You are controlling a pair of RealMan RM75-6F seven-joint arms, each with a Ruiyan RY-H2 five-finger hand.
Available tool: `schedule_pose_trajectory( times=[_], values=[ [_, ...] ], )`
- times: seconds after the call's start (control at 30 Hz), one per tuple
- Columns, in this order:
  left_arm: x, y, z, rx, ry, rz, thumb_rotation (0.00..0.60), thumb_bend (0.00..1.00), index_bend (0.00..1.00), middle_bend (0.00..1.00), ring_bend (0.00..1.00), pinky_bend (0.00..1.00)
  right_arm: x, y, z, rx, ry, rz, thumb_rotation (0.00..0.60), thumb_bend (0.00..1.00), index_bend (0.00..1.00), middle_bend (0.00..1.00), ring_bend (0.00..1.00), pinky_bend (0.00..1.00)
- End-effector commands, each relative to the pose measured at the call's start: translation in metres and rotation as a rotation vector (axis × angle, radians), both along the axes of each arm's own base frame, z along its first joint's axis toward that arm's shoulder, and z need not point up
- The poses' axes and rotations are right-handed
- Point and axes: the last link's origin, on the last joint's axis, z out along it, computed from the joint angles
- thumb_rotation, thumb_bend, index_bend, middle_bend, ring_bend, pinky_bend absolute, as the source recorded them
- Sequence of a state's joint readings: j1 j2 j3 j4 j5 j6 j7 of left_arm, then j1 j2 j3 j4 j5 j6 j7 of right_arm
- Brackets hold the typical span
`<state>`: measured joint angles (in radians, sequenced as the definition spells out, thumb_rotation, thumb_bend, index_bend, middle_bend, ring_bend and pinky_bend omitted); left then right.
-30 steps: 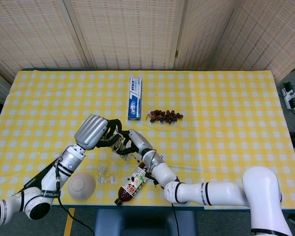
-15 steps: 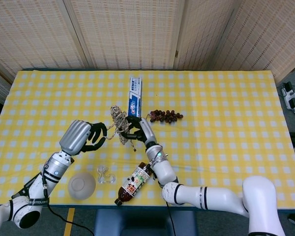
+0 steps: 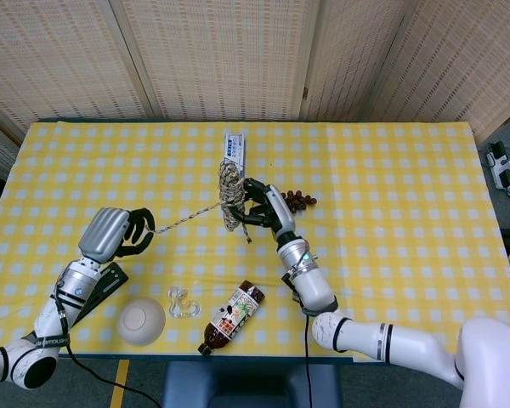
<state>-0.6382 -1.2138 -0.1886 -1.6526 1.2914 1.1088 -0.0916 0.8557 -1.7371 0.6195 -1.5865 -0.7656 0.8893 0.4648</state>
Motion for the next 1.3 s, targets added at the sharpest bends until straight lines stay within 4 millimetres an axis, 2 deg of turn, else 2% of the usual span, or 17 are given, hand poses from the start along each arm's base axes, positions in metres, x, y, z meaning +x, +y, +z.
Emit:
schedule_pose_trajectory(
  times=[0.03,0.4,0.6,0.73,1.03,1.3],
  values=[
    [-0.006,0.005,-0.002,0.0,0.015,0.024,0.6,0.53,0.65,0.84,0.78,0.76,-0.006,0.002,0.008,-0.013,0.001,0.029,0.6,0.44,1.0,0.89,1.0,0.98],
    [-0.02,0.017,-0.008,-0.012,0.058,0.089,0.6,0.53,0.65,0.84,0.78,0.76,-0.011,0.006,0.019,-0.05,-0.025,0.083,0.6,0.44,1.0,0.89,1.0,0.98],
    [-0.019,0.022,-0.006,-0.001,0.062,0.084,0.6,0.53,0.65,0.84,0.78,0.76,-0.015,0.008,0.023,-0.075,0.062,0.149,0.6,0.44,1.0,0.89,1.0,0.98],
    [-0.01,0.024,-0.005,-0.002,0.085,0.037,0.6,0.53,0.65,0.84,0.78,0.76,-0.015,0.011,0.024,-0.103,0.176,0.216,0.6,0.44,1.0,0.89,1.0,0.98],
    [0.026,0.029,-0.008,-0.031,0.195,-0.118,0.6,0.53,0.65,0.84,0.77,0.76,-0.001,0.026,0.018,-0.123,0.412,0.375,0.6,0.44,1.0,0.89,1.0,0.98],
    [0.049,0.038,-0.005,-0.02,0.211,-0.138,0.6,0.53,0.64,0.84,0.77,0.76,0.003,0.043,0.008,-0.092,0.592,0.487,0.6,0.44,1.0,0.89,1.0,0.98]
  ],
)
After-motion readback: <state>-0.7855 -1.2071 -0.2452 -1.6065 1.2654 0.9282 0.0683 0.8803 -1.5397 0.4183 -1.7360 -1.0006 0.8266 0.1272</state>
